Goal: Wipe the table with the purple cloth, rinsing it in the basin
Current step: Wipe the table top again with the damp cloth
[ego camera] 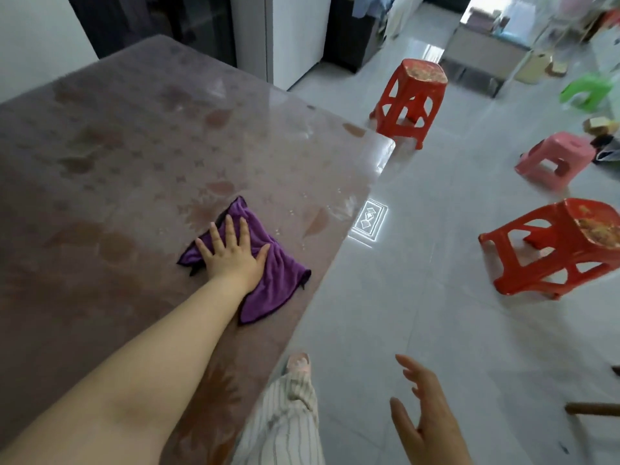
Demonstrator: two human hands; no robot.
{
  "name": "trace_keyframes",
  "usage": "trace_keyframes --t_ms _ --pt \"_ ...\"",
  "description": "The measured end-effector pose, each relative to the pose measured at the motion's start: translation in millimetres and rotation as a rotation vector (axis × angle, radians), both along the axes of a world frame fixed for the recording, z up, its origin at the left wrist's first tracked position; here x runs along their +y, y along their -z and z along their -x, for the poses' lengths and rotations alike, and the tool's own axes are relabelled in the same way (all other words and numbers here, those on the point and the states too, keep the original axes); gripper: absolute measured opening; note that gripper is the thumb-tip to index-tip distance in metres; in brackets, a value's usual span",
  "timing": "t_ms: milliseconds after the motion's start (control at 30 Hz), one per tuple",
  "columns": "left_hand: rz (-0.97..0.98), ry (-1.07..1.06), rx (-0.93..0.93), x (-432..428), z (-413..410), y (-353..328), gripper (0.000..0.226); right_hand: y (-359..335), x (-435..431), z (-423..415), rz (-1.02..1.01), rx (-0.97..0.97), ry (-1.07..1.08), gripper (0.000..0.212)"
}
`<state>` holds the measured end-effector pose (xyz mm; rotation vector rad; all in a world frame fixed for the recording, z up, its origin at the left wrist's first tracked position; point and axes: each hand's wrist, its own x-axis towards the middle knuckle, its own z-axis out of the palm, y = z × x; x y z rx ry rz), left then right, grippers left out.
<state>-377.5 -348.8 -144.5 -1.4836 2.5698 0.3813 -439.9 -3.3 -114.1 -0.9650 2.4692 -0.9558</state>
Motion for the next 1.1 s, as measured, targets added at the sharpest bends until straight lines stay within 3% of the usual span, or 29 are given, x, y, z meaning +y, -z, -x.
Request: trace_keyframes --t_ms 200,433,767,1000,1100 --pt "-0.046 0.050 -0.009 -61.2 124.4 -3.8 0.073 -21.5 -86.8 124.1 -0.002 0.045 -0.055 0.073" --pt "-0.093 0.114 -0.016 -107.5 239.2 -7.3 0.074 -32.7 -153.6 200.3 -0.054 0.030 -0.119 0.072" --pt "-0.154 0.248 -0.006 -102.3 370.2 -10.0 0.067 -15.2 -195.2 314.1 -0.100 0.040 -0.301 0.075" --pt "-0.050 0.281 0.052 -64.1 361.9 -4.3 0.062 -13.5 -241.2 402.2 -0.035 0.042 -0.563 0.081" --pt "-0.017 0.128 0.081 -22.9 309.8 1.0 0.063 -11.0 -273.0 408.3 -0.005 0.053 -0.747 0.084"
